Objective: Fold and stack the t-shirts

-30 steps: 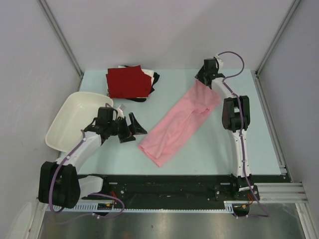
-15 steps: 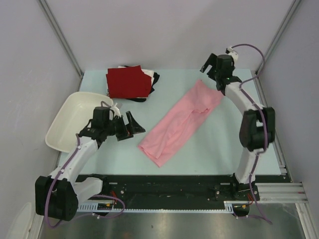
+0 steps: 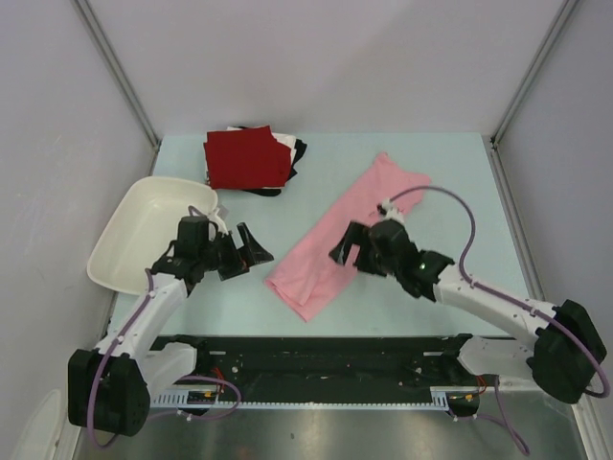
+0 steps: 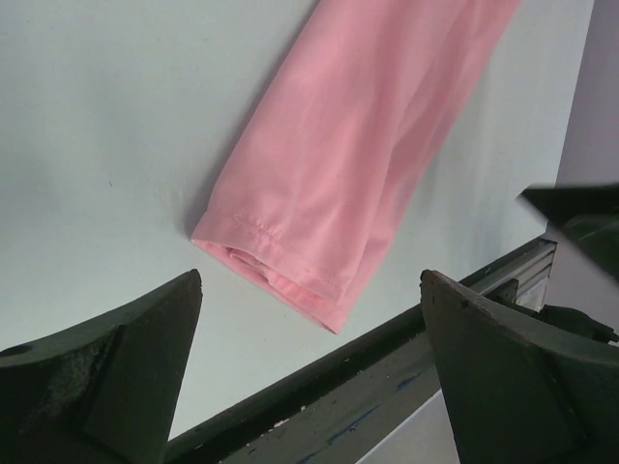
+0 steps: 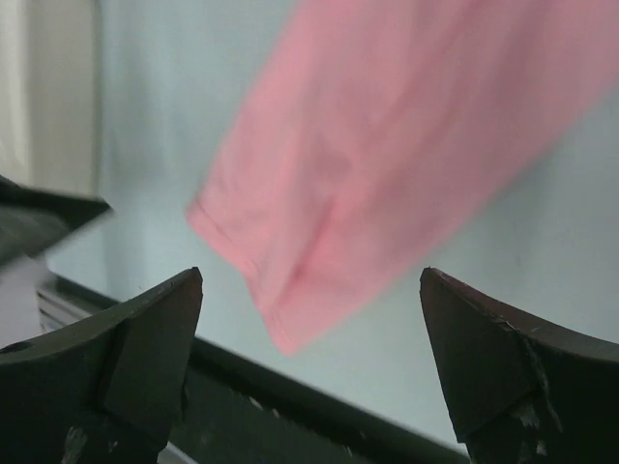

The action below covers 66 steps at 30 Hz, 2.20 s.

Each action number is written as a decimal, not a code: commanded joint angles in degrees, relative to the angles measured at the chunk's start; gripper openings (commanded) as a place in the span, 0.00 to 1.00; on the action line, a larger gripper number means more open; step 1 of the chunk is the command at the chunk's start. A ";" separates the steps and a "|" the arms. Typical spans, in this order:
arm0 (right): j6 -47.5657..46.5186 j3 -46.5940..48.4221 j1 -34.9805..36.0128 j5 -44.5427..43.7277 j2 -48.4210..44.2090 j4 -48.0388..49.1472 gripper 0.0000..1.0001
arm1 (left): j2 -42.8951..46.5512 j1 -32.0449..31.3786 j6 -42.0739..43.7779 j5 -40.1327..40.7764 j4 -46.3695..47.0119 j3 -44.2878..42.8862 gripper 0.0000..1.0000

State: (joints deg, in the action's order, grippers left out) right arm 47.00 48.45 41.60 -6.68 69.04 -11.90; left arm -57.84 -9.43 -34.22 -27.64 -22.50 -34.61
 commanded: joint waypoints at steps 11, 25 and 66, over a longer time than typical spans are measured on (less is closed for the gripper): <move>29.54 -18.03 24.48 -18.55 -6.56 0.91 0.88 | 5.11 1.26 -1.64 -1.80 0.96 2.26 1.00; 30.34 -19.00 25.19 -12.14 19.90 27.19 0.84 | 1.16 2.14 0.20 -2.51 1.23 2.27 1.00; 46.15 -20.23 40.47 -26.63 -17.62 -46.18 0.00 | 1.34 -14.02 -11.92 -0.23 13.70 6.84 1.00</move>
State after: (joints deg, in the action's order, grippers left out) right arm 85.52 28.77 77.97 -29.74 51.62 -46.89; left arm -55.29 -19.51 -42.44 -30.11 -14.24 -27.42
